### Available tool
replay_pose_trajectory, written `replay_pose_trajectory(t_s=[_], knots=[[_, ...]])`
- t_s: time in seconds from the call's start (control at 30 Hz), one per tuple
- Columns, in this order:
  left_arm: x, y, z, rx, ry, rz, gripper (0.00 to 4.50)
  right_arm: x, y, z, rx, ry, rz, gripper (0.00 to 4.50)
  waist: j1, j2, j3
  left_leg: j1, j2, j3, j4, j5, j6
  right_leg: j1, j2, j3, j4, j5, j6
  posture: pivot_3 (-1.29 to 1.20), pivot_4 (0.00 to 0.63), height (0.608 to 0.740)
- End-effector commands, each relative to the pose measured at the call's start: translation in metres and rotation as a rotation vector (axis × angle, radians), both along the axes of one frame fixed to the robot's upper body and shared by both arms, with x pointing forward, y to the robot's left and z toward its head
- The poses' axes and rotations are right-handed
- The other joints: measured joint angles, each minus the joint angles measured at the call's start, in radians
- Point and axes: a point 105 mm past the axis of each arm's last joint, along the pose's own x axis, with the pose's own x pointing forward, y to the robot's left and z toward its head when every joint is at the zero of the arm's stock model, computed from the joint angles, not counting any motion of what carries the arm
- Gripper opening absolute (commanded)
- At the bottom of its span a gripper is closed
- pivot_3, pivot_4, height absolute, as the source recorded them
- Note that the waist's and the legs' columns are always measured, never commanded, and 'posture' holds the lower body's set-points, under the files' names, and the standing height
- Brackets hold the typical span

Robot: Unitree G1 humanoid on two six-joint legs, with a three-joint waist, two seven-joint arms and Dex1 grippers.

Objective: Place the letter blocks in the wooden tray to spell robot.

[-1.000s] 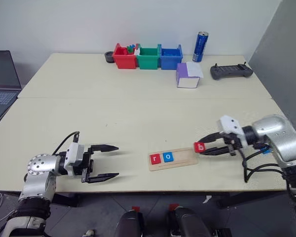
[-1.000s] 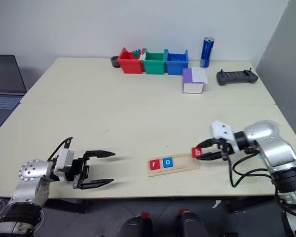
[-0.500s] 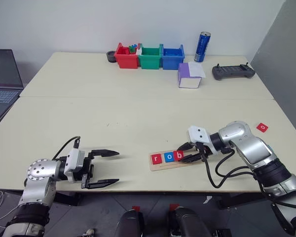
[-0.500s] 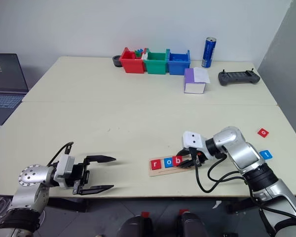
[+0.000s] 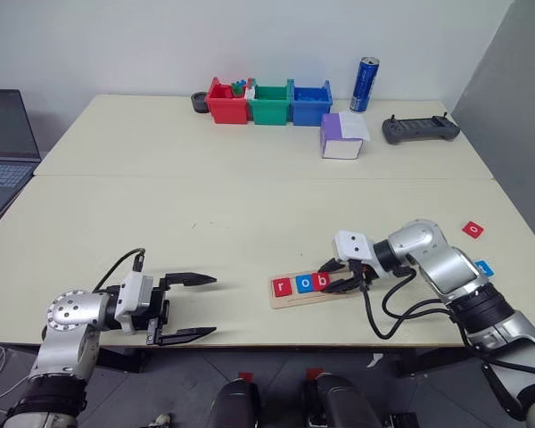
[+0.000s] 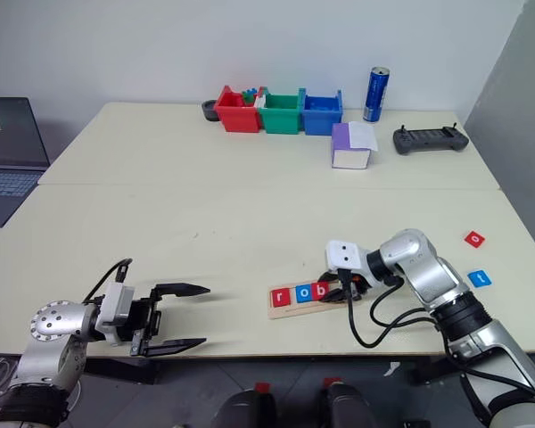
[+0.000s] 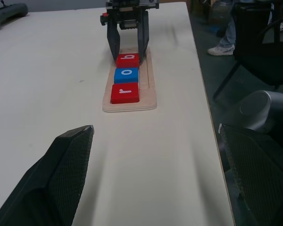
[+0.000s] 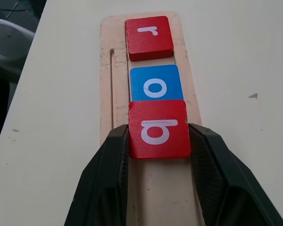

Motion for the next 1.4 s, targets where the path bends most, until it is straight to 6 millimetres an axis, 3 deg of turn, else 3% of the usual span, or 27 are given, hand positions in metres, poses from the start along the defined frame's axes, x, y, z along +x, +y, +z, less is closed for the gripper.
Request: replay_pose_trajectory(t_s=[0.03, 0.5, 1.4], knots=[[0.001, 0.003, 0.008, 0.009, -0.031, 0.01, 4.5, 0.002, 0.004, 0.005, -0.01, -0.027, 0.02, 1.46, 0.0, 0.0, 0.0, 0.0, 0.0, 0.0, 0.0, 0.0, 0.0, 0.0, 0.0, 0.0, 0.0, 0.0, 0.0, 0.0, 0.15, 0.74], [0.003, 0.004, 0.007, 0.012, -0.029, 0.008, 4.5, 0.001, -0.006, 0.008, -0.053, -0.031, 0.033, 1.46, 0.0, 0.0, 0.0, 0.0, 0.0, 0.0, 0.0, 0.0, 0.0, 0.0, 0.0, 0.0, 0.0, 0.0, 0.0, 0.0, 0.15, 0.74], [0.003, 0.005, 0.006, 0.014, -0.029, 0.017, 4.5, 0.0, 0.011, -0.001, -0.082, -0.027, 0.069, 1.46, -0.002, 0.0, 0.0, 0.0, 0.0, 0.0, 0.0, 0.0, 0.0, 0.0, 0.0, 0.0, 0.0, 0.0, 0.0, 0.0, 0.15, 0.74]])
